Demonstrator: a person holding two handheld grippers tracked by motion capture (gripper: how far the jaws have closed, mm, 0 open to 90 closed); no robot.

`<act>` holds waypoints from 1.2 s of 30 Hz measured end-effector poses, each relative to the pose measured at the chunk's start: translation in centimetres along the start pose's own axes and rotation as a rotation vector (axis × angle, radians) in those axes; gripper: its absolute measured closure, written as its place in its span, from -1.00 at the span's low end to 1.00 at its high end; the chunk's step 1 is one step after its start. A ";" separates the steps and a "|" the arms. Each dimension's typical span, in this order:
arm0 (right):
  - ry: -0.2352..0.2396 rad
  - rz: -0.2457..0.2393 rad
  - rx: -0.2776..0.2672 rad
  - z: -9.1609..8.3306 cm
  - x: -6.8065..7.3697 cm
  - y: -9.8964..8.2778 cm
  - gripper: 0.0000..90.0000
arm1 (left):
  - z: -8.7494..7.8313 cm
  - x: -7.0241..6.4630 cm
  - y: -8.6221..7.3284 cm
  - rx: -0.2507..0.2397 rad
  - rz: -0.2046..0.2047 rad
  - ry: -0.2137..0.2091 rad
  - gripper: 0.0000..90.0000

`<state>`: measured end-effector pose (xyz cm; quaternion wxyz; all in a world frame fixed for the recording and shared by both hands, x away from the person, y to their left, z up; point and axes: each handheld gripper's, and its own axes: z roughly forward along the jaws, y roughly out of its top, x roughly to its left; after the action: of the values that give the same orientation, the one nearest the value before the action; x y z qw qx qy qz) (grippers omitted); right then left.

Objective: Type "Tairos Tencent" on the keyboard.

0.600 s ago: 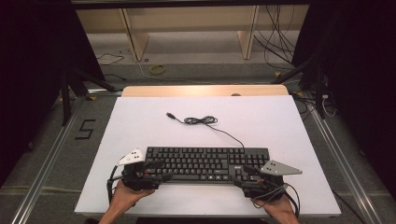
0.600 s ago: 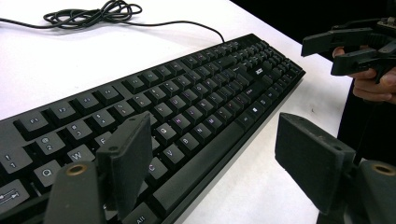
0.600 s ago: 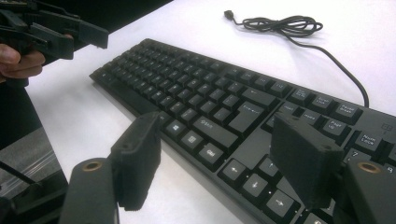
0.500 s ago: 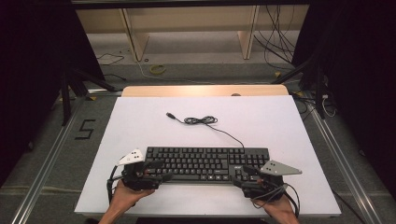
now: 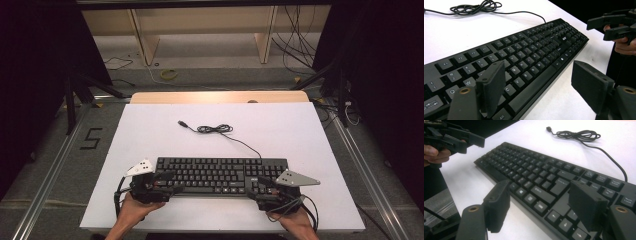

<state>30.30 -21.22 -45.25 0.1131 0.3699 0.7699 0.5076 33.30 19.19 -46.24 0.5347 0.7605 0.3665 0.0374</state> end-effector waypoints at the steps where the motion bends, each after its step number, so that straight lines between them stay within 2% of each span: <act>1: 0.004 0.000 0.004 0.1 0.1 0.2 -0.23 | 0.0 0.1 0.0 0.002 -0.002 0.005 -0.40; 7: 0.024 -0.008 0.025 1.4 0.4 1.3 -0.20 | 0.0 0.4 0.0 0.007 -0.013 0.019 -0.40; 12: 0.058 -0.018 0.042 2.7 0.7 2.4 -0.16 | -0.1 0.7 0.0 0.015 -0.019 0.039 -0.40; 18: 0.085 -0.028 0.056 4.9 1.0 4.1 -0.13 | -0.1 1.1 -0.1 0.045 -0.021 0.080 -0.40; 26: 0.093 -0.044 0.071 7.9 1.4 6.1 -0.07 | -0.4 1.5 -0.2 0.052 -0.029 0.106 -0.39; 32: 0.107 -0.067 0.092 9.4 1.9 6.8 0.04 | -0.5 1.8 -0.2 0.056 -0.037 0.121 -0.37; 36: 0.100 -0.072 0.139 10.5 2.3 7.2 0.19 | -0.5 1.9 -0.2 0.062 -0.043 0.126 -0.34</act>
<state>37.71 -10.79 -43.35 0.0668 0.3232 0.8207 0.4664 34.35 20.80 -46.82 0.4875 0.7647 0.4166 0.0627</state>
